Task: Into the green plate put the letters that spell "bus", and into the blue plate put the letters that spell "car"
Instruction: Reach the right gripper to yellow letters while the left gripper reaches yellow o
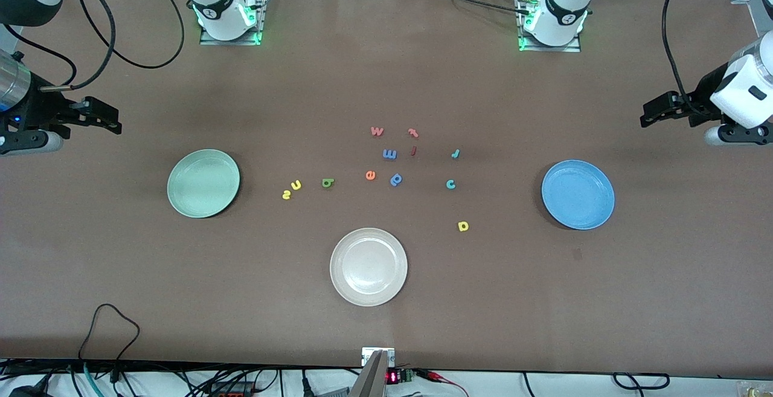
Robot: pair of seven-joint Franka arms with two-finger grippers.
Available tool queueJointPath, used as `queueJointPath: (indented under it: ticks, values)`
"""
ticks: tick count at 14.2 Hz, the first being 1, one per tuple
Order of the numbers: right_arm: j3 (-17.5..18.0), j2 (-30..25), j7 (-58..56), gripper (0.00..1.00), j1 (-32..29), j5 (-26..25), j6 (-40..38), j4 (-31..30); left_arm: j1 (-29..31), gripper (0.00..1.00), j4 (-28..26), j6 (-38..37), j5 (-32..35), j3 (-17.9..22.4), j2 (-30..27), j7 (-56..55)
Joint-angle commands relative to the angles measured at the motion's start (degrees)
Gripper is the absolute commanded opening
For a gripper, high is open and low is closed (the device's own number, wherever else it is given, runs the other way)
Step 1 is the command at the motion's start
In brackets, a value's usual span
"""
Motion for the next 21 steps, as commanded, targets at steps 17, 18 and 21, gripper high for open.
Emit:
queueJointPath:
  ticks: [17,18,21]
  values:
    - [0.6,11.8,0.6,1.00,6.8,1.3,1.3,-0.1,-12.0,0.95,17.9,12.4,0.2,-8.3,36.8,-9.7]
    - [0.6,14.1,0.7,1.00,8.1,1.1,4.0,-0.4,-13.9,0.91,19.6,14.3,0.3,-8.2,39.4,-12.4]
    - [0.6,17.0,3.0,1.00,11.1,1.2,15.0,-5.6,-15.1,0.82,22.1,22.9,-0.2,-8.3,45.3,-15.0]
